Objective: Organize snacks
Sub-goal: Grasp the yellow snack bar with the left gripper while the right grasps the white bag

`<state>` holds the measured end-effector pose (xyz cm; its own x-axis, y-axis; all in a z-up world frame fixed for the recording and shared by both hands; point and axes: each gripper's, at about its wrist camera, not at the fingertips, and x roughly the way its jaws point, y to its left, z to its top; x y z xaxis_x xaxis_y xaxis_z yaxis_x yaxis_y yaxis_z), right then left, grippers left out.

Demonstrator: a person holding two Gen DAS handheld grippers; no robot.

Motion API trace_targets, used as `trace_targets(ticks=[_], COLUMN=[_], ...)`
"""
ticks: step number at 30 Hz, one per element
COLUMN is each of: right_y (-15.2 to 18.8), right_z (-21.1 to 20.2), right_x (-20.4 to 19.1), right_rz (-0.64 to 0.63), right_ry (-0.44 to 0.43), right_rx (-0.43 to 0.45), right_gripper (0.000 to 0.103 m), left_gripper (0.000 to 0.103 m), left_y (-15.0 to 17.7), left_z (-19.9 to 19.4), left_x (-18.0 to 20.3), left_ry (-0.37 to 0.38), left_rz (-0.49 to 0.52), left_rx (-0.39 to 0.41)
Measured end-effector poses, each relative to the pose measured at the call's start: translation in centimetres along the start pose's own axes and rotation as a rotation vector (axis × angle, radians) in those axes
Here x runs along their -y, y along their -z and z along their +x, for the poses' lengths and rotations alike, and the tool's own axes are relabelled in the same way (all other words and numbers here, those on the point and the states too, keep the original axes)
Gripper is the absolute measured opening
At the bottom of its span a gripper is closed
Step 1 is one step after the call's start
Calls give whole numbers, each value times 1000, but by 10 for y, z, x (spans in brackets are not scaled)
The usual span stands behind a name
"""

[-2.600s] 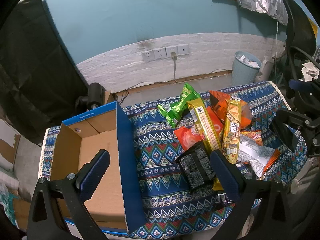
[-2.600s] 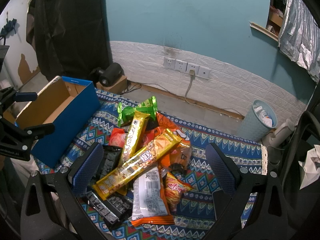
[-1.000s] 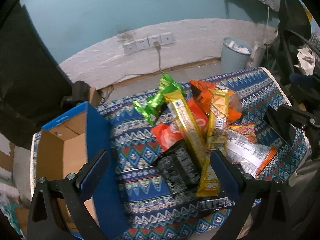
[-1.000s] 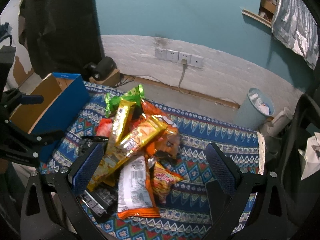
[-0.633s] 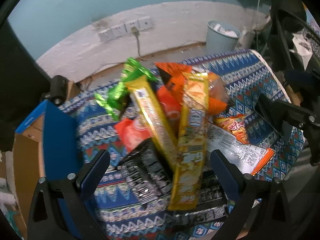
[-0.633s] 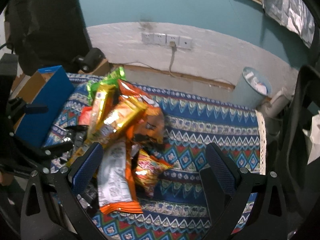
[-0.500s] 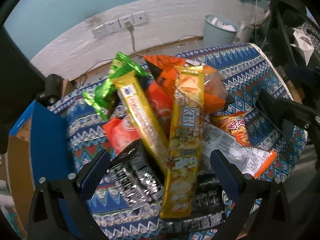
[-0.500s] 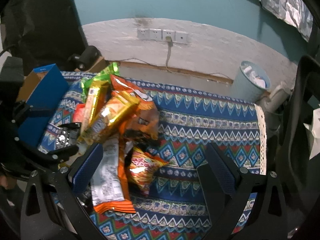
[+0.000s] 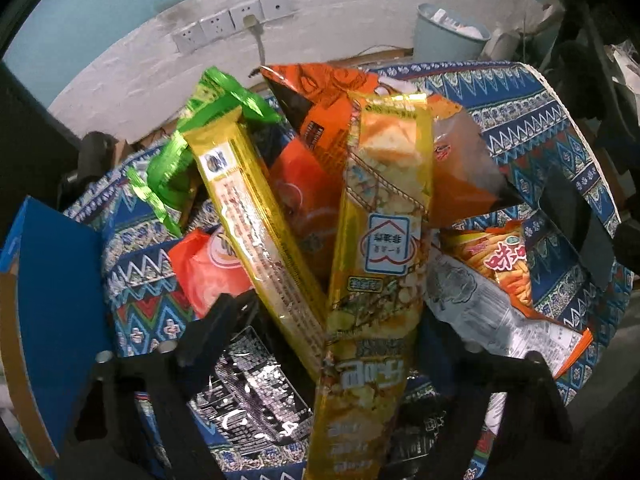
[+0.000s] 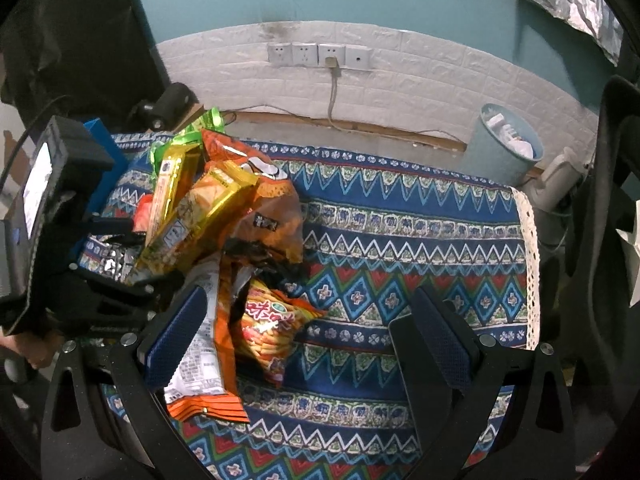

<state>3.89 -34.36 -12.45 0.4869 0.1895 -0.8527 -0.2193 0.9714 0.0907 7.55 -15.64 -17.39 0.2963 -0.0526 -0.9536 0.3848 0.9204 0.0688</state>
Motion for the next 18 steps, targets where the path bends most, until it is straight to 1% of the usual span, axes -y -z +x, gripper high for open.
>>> trace_targets(ticks=[2, 4, 5, 6, 8, 9, 13, 18], right_y=[0, 0, 0, 0, -1, -1, 0, 2], right_z=[4, 7, 9, 10, 11, 11, 13, 17], right_x=[0, 0, 0, -1, -1, -2, -8, -23], right_rz=[-5, -7, -8, -9, -11, -13, -29, -53], right_ry=[1, 3, 3, 3, 2, 1, -10, -39], right_rx=[-7, -14, -17, -20, -23, -25, -34, -58], right_gripper=[100, 100, 100, 100, 100, 100, 100, 100], left_gripper=[72, 64, 57, 52, 35, 32, 31, 31], left_y=[0, 1, 1, 2, 2, 2, 4, 11], left_z=[2, 3, 2, 2, 1, 0, -4, -17], left_x=[-2, -2, -2, -2, -2, -2, -10, -19], left_ry=[20, 42, 45, 52, 56, 54, 90, 79], left_rz=[-14, -20, -19, -14, -8, -7, -28, -19], left_rx=[1, -1, 1, 3, 1, 3, 2, 27])
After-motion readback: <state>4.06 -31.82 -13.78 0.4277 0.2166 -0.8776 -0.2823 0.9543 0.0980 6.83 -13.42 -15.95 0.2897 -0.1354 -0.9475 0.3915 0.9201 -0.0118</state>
